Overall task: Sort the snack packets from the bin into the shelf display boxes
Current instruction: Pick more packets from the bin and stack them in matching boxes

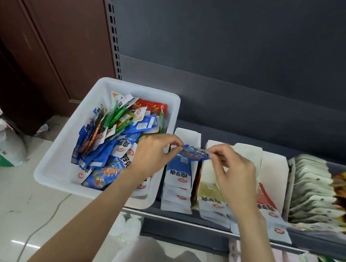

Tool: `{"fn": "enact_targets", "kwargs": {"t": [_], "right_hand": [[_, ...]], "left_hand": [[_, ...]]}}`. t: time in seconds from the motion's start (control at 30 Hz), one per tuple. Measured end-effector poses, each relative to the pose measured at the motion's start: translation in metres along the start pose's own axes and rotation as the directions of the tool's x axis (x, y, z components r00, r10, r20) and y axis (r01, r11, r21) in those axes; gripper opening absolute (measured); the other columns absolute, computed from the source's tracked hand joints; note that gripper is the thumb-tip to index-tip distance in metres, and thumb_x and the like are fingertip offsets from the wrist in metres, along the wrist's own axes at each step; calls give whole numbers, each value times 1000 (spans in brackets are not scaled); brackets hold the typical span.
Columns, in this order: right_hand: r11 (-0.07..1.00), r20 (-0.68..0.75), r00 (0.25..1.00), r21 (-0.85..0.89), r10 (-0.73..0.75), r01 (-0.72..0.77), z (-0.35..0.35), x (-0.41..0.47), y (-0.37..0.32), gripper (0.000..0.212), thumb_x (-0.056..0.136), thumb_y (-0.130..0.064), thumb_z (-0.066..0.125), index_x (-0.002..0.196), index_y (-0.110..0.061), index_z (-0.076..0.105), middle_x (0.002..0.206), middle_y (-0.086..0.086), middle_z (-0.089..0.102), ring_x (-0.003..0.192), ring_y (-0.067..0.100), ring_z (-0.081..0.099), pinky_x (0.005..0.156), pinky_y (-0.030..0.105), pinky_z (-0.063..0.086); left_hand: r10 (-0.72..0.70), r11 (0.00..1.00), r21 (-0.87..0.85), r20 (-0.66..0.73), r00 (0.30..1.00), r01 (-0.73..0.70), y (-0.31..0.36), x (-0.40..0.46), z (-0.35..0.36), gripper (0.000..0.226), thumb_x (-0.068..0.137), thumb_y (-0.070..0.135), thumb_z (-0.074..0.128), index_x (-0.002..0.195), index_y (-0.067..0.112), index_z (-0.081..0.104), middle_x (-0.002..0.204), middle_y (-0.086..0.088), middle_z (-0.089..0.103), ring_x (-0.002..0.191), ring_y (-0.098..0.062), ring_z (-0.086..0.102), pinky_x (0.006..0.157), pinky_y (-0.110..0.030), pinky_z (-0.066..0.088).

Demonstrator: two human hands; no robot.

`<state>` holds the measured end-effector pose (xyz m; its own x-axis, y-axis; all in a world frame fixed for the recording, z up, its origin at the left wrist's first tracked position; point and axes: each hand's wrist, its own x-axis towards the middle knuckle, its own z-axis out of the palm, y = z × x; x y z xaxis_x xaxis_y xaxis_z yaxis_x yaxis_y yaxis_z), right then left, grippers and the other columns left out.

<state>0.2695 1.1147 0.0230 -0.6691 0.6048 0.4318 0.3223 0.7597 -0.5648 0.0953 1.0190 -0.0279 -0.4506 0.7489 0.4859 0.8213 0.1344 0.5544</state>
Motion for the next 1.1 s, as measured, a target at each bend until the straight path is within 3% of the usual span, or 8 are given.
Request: {"fn": "enact_targets", "kwargs": {"t": [0.2, 0.4, 0.5, 0.67, 0.77, 0.9, 1.0, 1.1], "right_hand": [[974, 162, 973, -128, -165, 187, 20, -15, 7, 11, 86, -10, 66, 96, -15, 69, 94, -2, 72, 70, 13, 68, 64, 25, 56], [878, 387, 911, -373, -145, 299, 57, -24, 21, 13, 75, -26, 76, 86, -20, 77, 88, -6, 70, 88, 20, 57, 72, 32, 51], [894, 400, 901, -324, -168, 311, 57, -23, 7, 21, 80, -33, 71, 95, -19, 75, 92, -4, 69, 90, 21, 54, 77, 35, 51], [949, 456, 856, -73, -242, 307, 93, 3, -44, 24, 93, -23, 58, 113, -13, 66, 108, 3, 68, 100, 20, 59, 88, 33, 47], [852, 533, 817, -303, -218, 426, 135, 16, -60, 23, 92, -23, 58, 108, -9, 65, 100, 8, 70, 96, 24, 60, 85, 34, 46], [762, 577, 817, -524, -9, 379, 157, 29, -73, 24, 92, -22, 57, 107, -5, 57, 90, 9, 69, 95, 27, 56, 80, 35, 41], [856, 556, 831, -439, 21, 272, 157, 34, -74, 19, 93, -6, 54, 110, 0, 54, 100, 14, 67, 98, 30, 61, 79, 34, 46], [952, 493, 868, -291, 66, 93, 140, 37, -72, 14, 95, -10, 54, 106, -3, 59, 105, 13, 66, 94, 28, 64, 76, 33, 50]], "left_hand": [[-53, 978, 207, 84, 995, 34, -13, -12, 15, 15, 70, 12, 80, 81, 21, 76, 101, 1, 69, 101, -26, 59, 81, -42, 52], [-207, 978, 14, 72, 976, 206, -21, -42, -13, 32, 75, -4, 62, 95, 20, 71, 101, 4, 68, 96, -15, 60, 80, -29, 53], [-378, 926, -26, -27, 925, 377, -31, -59, -40, 27, 79, 2, 66, 101, 18, 68, 94, 8, 69, 82, -4, 62, 67, -16, 48], [-593, 789, 224, 32, 805, 572, -59, -85, -60, 29, 80, 20, 70, 109, 19, 65, 101, 2, 68, 92, -19, 63, 72, -33, 52], [-677, 720, 357, 174, 715, 595, -60, -86, -58, 41, 80, 33, 70, 118, 21, 59, 113, -2, 59, 102, -24, 58, 80, -36, 49], [-712, 682, 431, 207, 671, 591, -58, -80, -56, 45, 82, 38, 68, 122, 24, 56, 119, -1, 54, 109, -22, 54, 84, -35, 45], [-731, 670, 357, 163, 663, 651, -59, -78, -58, 37, 82, 36, 67, 117, 26, 60, 117, 3, 58, 101, -17, 58, 78, -30, 45], [-649, 744, 247, 43, 759, 621, -65, -81, -59, 43, 81, 34, 71, 120, 21, 59, 120, 0, 56, 106, -20, 54, 80, -34, 49]]}}
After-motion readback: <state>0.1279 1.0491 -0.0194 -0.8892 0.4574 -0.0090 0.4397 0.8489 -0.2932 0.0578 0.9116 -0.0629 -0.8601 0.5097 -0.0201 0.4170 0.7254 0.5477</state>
